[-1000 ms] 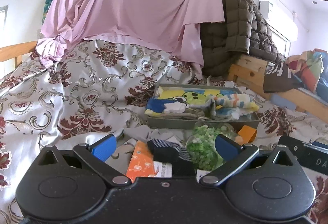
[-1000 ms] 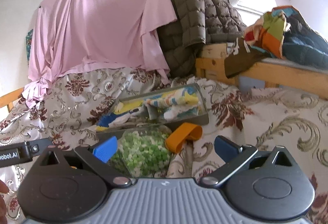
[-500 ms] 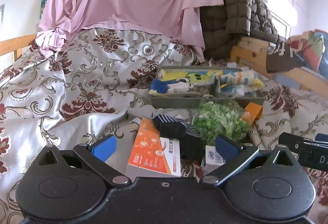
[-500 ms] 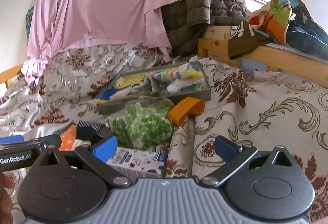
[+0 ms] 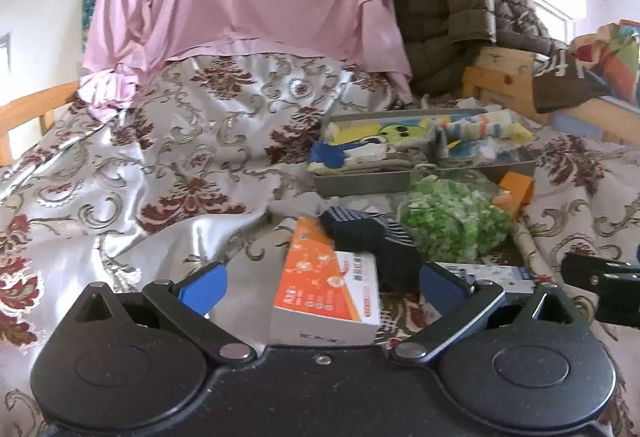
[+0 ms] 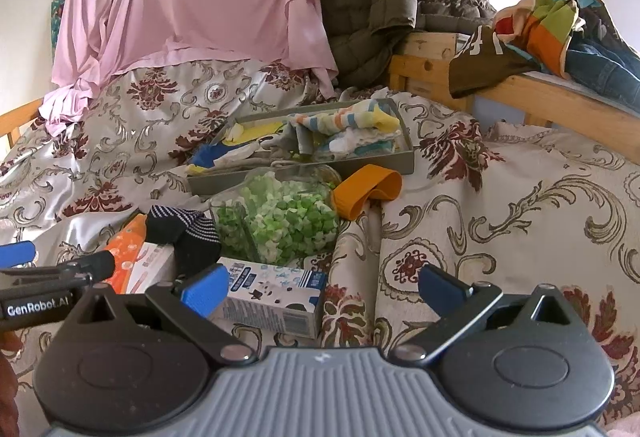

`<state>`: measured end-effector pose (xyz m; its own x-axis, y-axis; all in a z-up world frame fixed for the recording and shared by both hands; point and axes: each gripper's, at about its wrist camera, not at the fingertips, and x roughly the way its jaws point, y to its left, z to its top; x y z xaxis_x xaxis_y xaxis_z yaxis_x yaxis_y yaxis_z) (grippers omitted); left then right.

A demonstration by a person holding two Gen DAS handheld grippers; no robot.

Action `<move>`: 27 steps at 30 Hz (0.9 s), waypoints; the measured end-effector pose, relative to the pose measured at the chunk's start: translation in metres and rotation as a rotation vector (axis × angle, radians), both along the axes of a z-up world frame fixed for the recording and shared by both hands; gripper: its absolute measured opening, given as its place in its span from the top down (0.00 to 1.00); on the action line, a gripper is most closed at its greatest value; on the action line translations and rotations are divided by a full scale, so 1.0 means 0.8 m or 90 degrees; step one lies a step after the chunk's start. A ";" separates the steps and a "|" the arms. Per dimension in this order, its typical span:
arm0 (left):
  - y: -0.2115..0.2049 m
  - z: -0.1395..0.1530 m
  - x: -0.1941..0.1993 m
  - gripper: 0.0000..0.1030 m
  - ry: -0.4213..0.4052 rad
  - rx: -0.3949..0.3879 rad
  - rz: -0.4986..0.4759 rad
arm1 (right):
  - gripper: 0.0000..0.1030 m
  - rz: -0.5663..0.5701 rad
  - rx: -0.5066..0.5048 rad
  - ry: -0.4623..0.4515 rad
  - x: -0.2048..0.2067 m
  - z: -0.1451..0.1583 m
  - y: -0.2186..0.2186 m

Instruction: Organize soft objects

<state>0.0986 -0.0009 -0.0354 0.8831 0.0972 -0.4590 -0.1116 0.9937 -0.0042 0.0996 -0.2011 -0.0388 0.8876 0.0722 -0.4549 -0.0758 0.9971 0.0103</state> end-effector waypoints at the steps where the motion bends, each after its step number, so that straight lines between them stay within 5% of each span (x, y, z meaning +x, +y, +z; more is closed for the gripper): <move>1: 0.002 0.000 0.000 0.01 0.001 -0.001 0.009 | 0.00 0.001 -0.001 0.003 0.001 -0.001 0.000; 27: 0.028 -0.002 0.017 0.01 0.040 -0.022 0.110 | 0.00 0.058 -0.004 0.037 0.023 -0.017 0.020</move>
